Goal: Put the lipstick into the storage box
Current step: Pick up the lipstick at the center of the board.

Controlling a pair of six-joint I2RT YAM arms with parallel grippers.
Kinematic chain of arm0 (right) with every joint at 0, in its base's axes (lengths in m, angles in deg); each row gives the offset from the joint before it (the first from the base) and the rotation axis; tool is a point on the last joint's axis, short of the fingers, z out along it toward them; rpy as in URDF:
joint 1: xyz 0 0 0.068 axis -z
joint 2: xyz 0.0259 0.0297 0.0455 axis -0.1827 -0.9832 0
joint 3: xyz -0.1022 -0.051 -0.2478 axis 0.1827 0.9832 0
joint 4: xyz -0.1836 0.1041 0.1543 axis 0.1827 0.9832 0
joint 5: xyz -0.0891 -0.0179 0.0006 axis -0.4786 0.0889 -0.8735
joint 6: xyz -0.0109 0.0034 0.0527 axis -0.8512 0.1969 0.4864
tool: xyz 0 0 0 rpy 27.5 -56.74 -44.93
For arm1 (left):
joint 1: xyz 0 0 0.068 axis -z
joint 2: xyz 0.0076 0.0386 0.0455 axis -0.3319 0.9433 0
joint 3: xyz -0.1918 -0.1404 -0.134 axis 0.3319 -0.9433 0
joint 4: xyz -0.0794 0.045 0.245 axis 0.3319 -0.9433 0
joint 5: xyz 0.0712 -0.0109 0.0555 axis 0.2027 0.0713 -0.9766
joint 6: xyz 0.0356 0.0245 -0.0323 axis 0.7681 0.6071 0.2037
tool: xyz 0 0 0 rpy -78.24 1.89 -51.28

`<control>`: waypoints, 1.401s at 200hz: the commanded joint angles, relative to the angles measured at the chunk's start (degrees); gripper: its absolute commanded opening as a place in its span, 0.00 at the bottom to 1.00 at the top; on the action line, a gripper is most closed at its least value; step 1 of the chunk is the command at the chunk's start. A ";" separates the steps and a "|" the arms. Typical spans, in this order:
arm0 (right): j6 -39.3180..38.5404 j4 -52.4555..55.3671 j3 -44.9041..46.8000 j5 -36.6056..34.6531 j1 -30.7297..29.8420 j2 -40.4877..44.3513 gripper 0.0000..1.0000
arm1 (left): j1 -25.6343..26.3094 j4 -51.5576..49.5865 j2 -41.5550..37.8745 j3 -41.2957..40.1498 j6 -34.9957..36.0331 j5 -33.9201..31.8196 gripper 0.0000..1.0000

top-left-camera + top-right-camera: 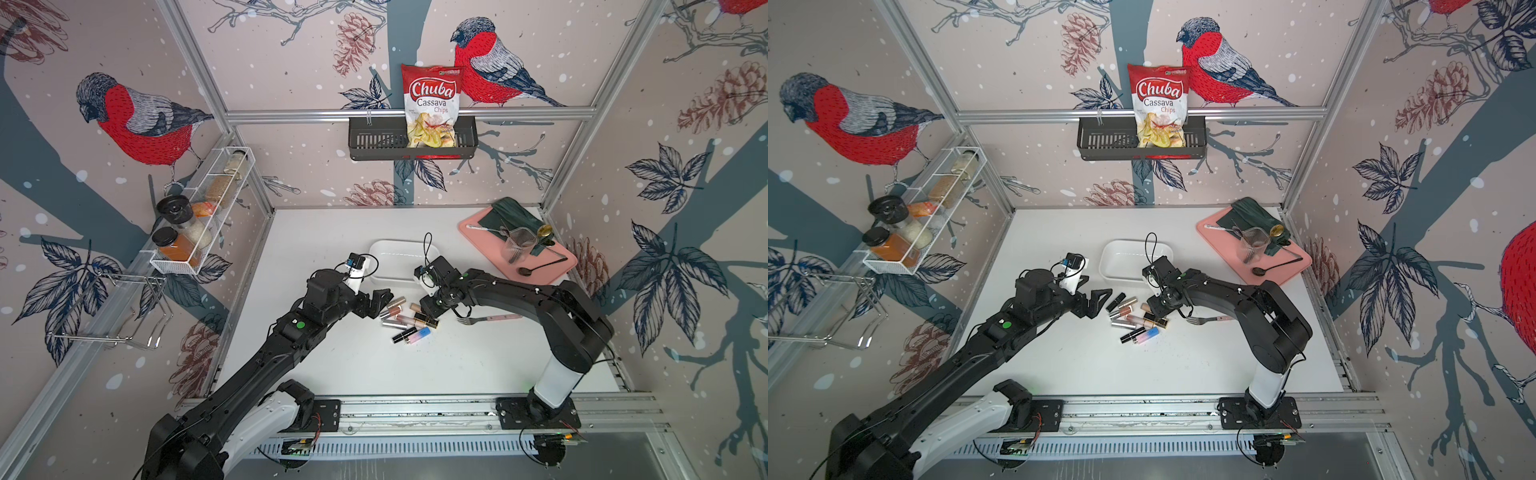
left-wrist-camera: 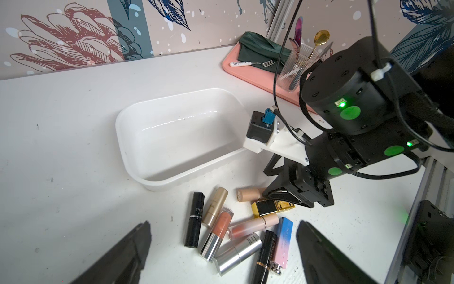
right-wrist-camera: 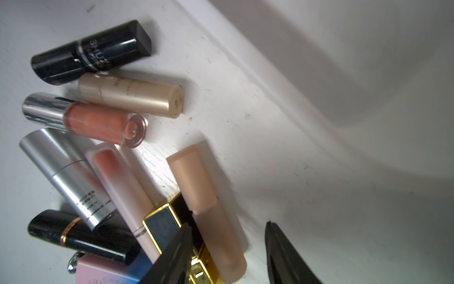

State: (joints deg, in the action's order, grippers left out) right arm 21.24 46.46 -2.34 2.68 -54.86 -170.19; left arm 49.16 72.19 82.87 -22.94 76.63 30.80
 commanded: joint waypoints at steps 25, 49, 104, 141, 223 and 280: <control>-0.76 -0.45 -0.66 -1.37 -0.05 -1.53 0.51 | 0.16 -0.41 -0.04 0.16 0.66 0.01 0.96; -0.78 -0.46 -0.83 -2.01 0.09 -2.08 0.51 | 0.10 -0.41 -0.03 0.14 0.67 0.03 0.96; -0.67 -0.54 -1.35 -2.49 0.63 -3.20 0.49 | 0.12 -0.41 -0.17 0.14 0.58 0.12 0.96; -0.48 -0.79 -1.98 -1.64 1.05 -4.37 0.47 | 0.14 -0.49 -0.17 0.18 0.59 0.14 0.96; -1.03 -1.27 -1.72 -2.73 0.33 -5.00 0.22 | 0.18 -0.50 -0.09 0.18 0.59 -0.14 0.96; -2.57 -0.60 -1.97 -4.63 -1.10 -2.84 0.17 | 0.14 -0.48 0.10 0.18 0.66 -0.32 0.96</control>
State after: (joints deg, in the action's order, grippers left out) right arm 19.54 45.43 -4.15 -1.62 -55.80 -174.45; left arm 49.18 72.19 82.87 -22.94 76.63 30.52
